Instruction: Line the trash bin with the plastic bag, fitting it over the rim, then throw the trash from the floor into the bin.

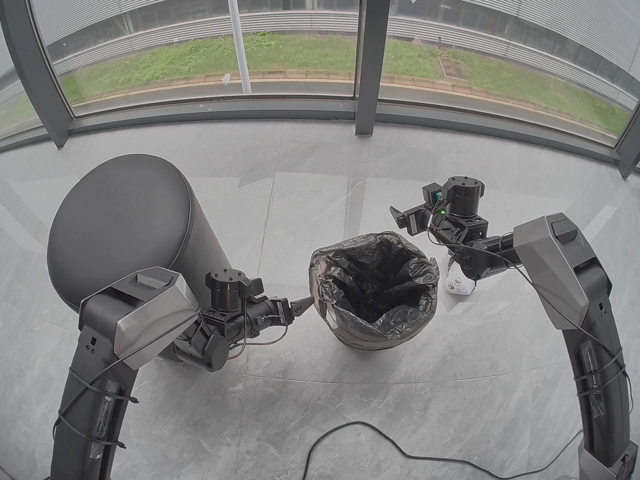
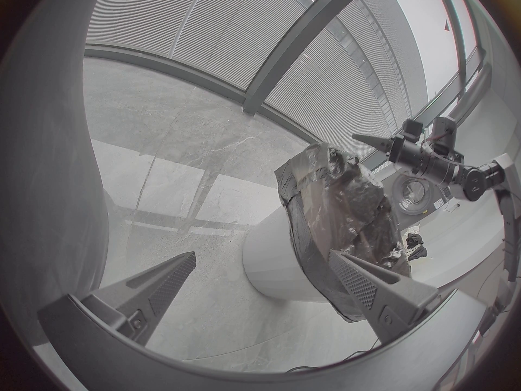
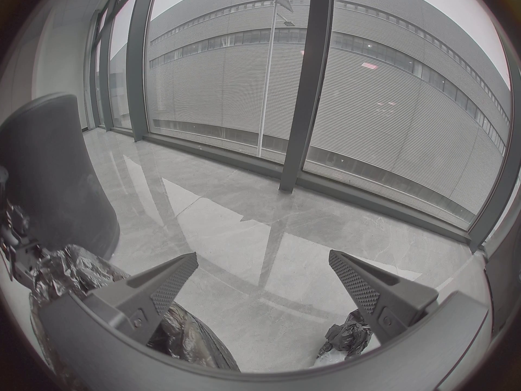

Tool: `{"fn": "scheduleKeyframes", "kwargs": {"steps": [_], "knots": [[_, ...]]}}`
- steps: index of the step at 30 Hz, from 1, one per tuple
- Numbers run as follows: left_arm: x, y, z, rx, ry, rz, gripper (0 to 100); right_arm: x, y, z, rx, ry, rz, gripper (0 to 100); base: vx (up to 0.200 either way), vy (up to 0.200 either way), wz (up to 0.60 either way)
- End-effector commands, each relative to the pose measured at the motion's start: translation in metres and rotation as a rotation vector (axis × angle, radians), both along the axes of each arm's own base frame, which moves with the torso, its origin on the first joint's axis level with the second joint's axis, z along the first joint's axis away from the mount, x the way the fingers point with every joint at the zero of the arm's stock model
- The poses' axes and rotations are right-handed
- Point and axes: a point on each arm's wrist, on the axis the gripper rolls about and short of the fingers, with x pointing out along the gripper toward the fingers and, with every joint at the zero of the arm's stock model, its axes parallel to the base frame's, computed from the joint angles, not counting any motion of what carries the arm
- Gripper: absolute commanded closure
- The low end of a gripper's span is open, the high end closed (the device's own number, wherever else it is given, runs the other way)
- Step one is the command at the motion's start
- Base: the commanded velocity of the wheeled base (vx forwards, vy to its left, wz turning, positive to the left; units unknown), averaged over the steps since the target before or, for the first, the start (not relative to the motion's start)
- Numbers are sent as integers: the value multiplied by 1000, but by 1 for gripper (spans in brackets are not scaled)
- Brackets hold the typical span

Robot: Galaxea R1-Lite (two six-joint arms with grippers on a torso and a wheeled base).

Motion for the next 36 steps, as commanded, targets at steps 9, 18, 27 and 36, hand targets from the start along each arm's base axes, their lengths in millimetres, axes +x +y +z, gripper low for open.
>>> {"fn": "scheduleKeyframes", "kwargs": {"steps": [9,18,27,36], "knots": [[5,-6,-38,-4,22,-16,0,-32,-4,36,9,-20,8,0,0,0,0],[10,-4,-24,-4,24,-7,0,-48,-1,46,10,-22,24,0,0,0,0],[-17,8,11,16,83,-5,0,-53,3,49,9,-19,33,0,0,0,0],[-24,4,24,9,78,-17,0,-54,4,54,15,-41,36,0,0,0,0]]}}
